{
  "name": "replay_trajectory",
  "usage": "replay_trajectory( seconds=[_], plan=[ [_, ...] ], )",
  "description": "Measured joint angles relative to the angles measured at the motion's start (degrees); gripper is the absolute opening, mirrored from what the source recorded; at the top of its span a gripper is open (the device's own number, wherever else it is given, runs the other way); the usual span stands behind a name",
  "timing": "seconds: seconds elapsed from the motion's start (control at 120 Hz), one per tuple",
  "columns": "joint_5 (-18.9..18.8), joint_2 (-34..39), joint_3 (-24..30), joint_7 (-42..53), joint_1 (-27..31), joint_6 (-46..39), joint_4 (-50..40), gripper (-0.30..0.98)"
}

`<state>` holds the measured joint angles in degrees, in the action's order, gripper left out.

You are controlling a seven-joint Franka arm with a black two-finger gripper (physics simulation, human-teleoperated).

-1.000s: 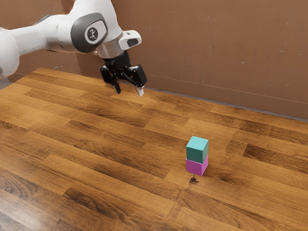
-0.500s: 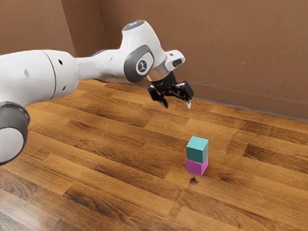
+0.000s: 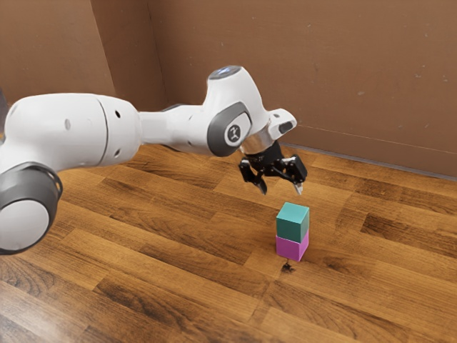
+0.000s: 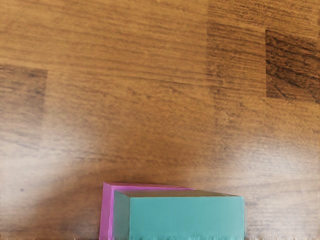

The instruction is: Pick up the blue block with one arm, and put the blue block on the table with one arm

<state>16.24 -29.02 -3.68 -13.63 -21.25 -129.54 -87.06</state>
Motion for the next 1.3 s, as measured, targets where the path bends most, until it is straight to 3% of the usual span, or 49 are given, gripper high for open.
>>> replay_trajectory(
  seconds=[0.65,1.3],
  plan=[
    [-4.83,-2.66,2.97,-1.03,-0.26,-1.82,0.07,0.69],
    [-5.41,-6.12,3.06,1.14,-0.51,-6.51,0.03,0.69]
  ],
)
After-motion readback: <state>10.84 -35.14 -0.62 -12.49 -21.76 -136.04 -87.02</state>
